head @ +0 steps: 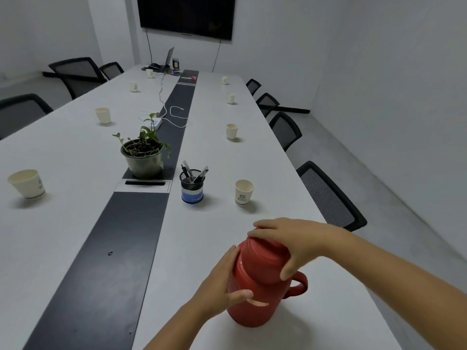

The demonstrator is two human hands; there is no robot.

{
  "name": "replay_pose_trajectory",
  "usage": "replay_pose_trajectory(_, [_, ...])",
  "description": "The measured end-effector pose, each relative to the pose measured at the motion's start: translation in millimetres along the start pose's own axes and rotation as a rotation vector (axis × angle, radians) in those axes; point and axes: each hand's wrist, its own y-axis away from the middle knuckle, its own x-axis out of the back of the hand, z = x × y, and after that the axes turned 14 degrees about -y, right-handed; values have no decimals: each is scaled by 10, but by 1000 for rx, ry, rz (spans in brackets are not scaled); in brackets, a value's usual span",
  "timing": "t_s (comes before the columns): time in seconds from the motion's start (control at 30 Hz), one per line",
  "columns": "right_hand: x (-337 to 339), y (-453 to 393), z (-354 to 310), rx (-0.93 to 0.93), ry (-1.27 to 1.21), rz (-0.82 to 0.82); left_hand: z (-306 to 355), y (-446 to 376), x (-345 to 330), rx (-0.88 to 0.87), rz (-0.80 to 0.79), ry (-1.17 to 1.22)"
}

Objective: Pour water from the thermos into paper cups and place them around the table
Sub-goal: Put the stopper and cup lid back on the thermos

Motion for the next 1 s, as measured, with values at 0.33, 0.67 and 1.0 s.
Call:
replay_pose_trajectory(0.33, [-128,-43,75,45,136,63,124,42,-78,40,65,35])
replay_pose_trajectory(0.67, [-242,-187,-246,-323,-66,359,181,35,-45,-8,38,58])
replay_pose_trajectory(1.0, [-296,-84,-71,-212,-60,396,104,20,-93,6,60,-14])
